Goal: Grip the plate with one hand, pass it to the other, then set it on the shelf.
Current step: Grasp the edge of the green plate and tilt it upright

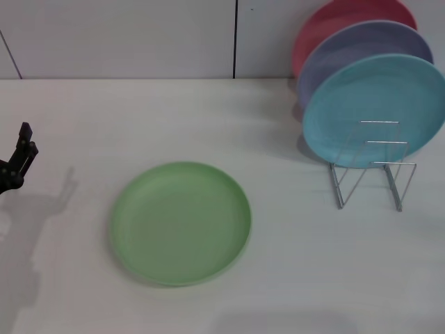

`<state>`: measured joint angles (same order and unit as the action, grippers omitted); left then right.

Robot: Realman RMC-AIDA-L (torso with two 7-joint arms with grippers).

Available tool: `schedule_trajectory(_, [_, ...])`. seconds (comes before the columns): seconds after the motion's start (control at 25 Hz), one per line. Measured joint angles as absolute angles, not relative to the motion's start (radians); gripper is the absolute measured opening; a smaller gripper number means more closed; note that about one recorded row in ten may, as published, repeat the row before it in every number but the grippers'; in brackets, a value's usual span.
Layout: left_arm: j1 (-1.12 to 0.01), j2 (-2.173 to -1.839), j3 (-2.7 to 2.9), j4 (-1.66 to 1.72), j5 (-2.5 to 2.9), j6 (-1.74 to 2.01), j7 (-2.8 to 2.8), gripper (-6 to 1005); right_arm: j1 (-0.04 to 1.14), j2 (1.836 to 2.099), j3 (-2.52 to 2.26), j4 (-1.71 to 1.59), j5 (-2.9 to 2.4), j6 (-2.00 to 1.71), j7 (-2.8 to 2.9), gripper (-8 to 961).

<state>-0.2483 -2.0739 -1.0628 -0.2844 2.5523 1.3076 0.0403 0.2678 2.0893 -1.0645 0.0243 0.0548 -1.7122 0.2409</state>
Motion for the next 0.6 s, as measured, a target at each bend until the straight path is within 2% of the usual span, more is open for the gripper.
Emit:
schedule_trajectory(0.24, [-0.251, -2.074, -1.051, -0.293, 2.556, 1.306, 0.033, 866, 0.267, 2.089, -1.064, 0.025, 0.055, -1.724, 0.264, 817])
schedule_trajectory(0.36, [-0.237, -2.061, -1.048, -0.394, 2.562, 1.202, 0.044, 866, 0.266, 2.089, -1.064, 0.025, 0.055, -1.724, 0.268, 816])
schedule_trajectory(0.44, [-0.206, -2.033, -1.064, -0.540, 2.588, 1.051, 0.084, 865, 0.264, 2.089, -1.064, 0.025, 0.055, -1.726, 0.272, 816])
schedule_trajectory(0.48, [-0.206, -2.033, -1.064, -0.540, 2.588, 1.051, 0.084, 865, 0.264, 2.089, -1.064, 0.025, 0.055, -1.726, 0.272, 816])
schedule_trajectory(0.52, [-0.176, -2.009, -1.081, -0.654, 2.609, 0.946, 0.102, 865, 0.263, 2.089, -1.065, 0.025, 0.055, -1.726, 0.276, 816])
schedule_trajectory(0.56, [-0.131, -1.971, -1.112, -0.822, 2.645, 0.780, 0.111, 865, 0.262, 2.088, -1.065, 0.025, 0.055, -1.727, 0.291, 816])
schedule_trajectory(0.6, [-0.131, -1.971, -1.112, -0.822, 2.645, 0.780, 0.111, 865, 0.262, 2.088, -1.065, 0.025, 0.055, -1.727, 0.291, 816])
